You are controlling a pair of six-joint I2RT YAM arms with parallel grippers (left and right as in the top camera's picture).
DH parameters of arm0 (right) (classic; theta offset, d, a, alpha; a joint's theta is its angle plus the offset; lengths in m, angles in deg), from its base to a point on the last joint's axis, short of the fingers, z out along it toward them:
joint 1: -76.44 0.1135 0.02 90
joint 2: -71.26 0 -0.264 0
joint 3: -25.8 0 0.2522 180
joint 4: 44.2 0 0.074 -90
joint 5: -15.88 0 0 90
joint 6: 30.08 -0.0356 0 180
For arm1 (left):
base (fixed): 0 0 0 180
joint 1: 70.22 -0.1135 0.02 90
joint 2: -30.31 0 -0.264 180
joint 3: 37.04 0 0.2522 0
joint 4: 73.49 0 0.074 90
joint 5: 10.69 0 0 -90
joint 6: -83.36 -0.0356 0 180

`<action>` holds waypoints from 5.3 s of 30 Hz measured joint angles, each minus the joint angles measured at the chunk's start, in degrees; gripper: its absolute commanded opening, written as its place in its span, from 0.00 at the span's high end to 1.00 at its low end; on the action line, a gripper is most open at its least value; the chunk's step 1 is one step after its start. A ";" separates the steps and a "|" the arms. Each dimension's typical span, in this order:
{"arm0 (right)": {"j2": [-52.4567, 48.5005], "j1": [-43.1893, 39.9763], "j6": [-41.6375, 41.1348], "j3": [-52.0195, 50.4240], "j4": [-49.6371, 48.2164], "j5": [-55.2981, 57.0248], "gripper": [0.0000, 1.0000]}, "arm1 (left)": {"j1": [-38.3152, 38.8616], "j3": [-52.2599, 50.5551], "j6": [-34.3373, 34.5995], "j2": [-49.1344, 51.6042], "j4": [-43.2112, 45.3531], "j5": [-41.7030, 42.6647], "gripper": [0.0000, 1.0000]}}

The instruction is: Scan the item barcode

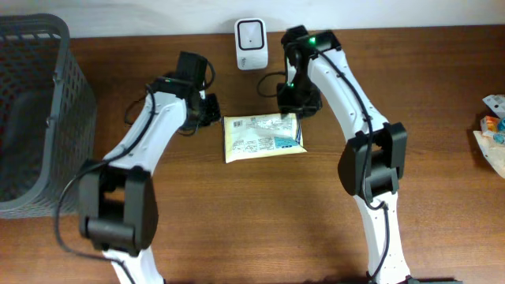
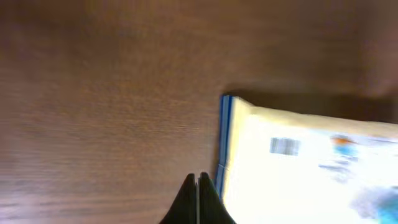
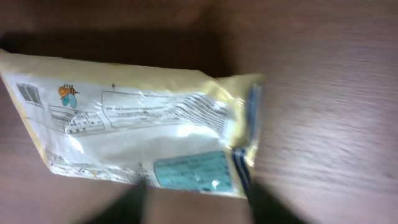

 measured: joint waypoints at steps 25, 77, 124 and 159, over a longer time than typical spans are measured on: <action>0.13 -7.74 9.64 -7.80 -5.40 -1.97 0.01 | -1.62 0.98 -0.63 -2.78 -5.35 -12.98 0.01; 19.37 -2.45 9.11 -1.03 -7.26 15.78 0.96 | -1.62 0.98 -0.63 -2.78 -5.38 -12.98 0.01; 17.22 -2.16 -4.66 -17.53 -20.72 2.29 0.96 | -1.62 0.98 -0.63 -2.78 -5.38 -12.98 0.01; 9.14 1.42 -6.80 -12.52 -10.27 -3.04 0.96 | -1.62 0.98 -0.66 -2.78 -5.38 -11.02 0.01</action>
